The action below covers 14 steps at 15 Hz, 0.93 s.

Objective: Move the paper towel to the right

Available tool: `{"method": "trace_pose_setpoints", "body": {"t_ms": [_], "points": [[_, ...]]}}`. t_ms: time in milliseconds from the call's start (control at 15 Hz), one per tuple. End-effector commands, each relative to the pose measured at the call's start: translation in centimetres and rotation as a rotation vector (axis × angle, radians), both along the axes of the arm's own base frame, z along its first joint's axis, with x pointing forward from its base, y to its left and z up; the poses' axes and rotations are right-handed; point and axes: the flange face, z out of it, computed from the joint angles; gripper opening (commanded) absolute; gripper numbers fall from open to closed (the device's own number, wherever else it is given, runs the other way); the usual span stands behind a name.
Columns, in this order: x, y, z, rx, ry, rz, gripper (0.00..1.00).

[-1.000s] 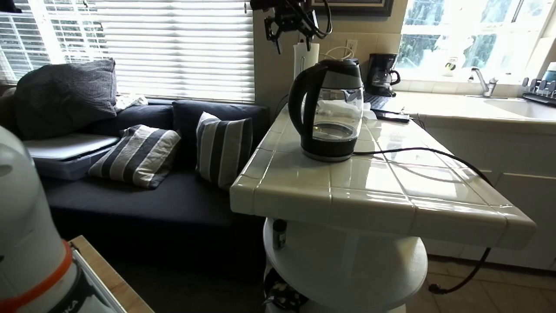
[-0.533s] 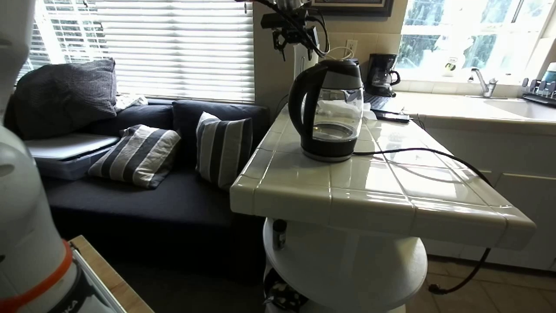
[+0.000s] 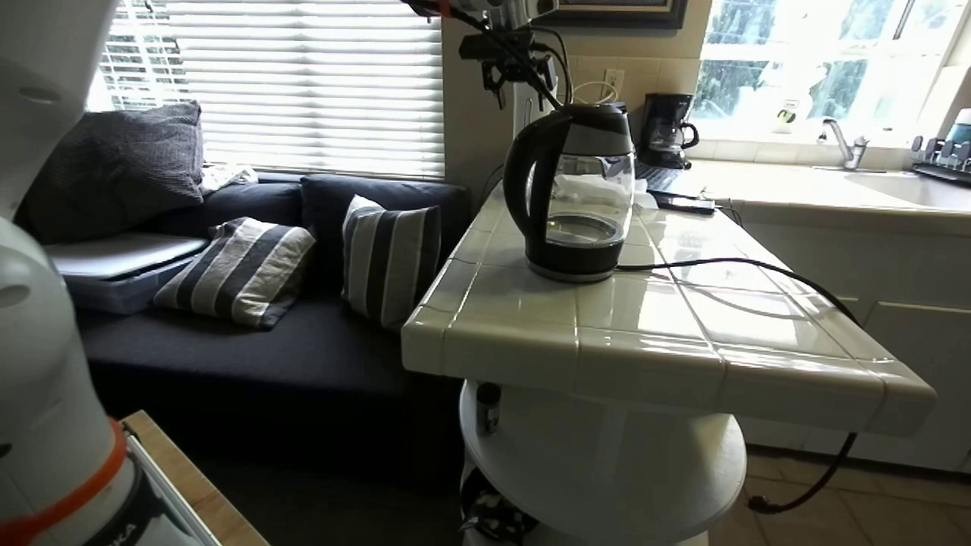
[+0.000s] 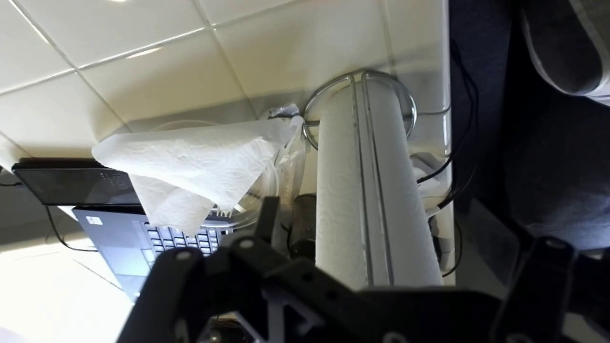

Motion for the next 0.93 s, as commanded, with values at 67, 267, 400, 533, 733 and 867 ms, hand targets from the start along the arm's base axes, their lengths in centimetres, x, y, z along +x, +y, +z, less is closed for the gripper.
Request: {"method": "trace_pose_setpoints", "body": {"t_ms": [67,267,400,533,733,867], "points": [[0.0,0.0,0.1,0.000,-0.002,0.000,1.00],[0.0,0.0,0.1,0.000,-0.001,0.000,1.00],[0.0,0.0,0.1,0.000,-0.001,0.000,1.00],[0.4,-0.2,0.4,0.019,-0.028,0.030,1.00],[1.1,-0.3,0.9,0.038,-0.075,0.072,1.00],[1.6,-0.4,0.9,0.044,-0.098,0.094,1.00]]}}
